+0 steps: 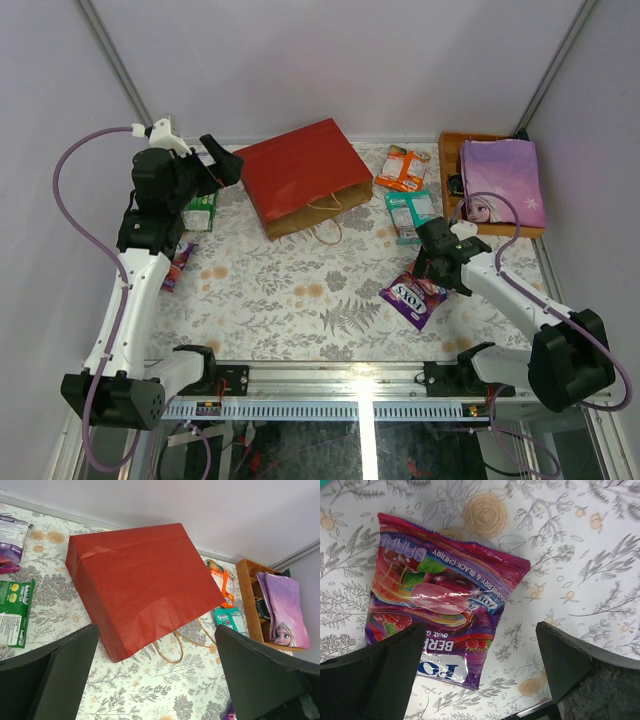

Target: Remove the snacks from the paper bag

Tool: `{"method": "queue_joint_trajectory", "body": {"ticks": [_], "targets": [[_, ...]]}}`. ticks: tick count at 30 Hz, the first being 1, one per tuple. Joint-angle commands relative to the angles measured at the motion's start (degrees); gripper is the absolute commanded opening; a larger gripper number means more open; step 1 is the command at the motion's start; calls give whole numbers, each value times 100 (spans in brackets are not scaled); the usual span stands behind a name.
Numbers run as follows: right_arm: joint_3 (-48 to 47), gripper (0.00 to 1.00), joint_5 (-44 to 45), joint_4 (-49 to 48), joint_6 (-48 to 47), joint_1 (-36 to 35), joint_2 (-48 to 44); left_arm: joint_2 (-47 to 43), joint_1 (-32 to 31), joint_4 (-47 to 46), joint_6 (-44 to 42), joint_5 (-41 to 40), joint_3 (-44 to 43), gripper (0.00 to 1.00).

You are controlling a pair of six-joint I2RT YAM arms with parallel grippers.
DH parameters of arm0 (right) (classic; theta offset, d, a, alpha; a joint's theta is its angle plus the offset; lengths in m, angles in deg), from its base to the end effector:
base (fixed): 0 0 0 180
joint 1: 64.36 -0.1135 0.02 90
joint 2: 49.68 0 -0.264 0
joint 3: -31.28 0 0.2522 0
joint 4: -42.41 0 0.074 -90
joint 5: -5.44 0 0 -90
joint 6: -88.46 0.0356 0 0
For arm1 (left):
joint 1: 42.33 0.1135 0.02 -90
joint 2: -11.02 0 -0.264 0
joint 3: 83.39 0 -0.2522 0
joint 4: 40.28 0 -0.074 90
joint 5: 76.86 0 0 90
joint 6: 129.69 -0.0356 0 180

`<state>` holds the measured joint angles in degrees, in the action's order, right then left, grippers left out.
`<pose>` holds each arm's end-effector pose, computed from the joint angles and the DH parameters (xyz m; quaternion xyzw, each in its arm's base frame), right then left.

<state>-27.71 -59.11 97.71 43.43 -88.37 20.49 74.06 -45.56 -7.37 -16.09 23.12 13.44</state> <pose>0.2074 0.0756 0.2156 0.2178 0.9309 -0.0652 0.2860 0.2427 -0.0199 0.4115 -0.0842 0.7758 -0.2103 0.5889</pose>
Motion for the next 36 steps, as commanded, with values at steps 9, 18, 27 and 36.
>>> {"method": "queue_joint_trajectory", "body": {"ticks": [9, 18, 27, 36], "targets": [[742, 99, -1266, -1557, 529, -25, 416, 15, -27, -118, -65, 101, -187, 100], [762, 99, -1369, -1629, 583, 390, 1229, 76, -29, -114, -83, 87, -170, 100], [952, 99, -1237, -1833, 815, 1243, 1012, 77, -16, -97, -116, 1, -172, 100], [971, 99, -1314, -2271, 728, 2429, 1283, 158, -22, -130, -111, 29, -161, 100]]}}
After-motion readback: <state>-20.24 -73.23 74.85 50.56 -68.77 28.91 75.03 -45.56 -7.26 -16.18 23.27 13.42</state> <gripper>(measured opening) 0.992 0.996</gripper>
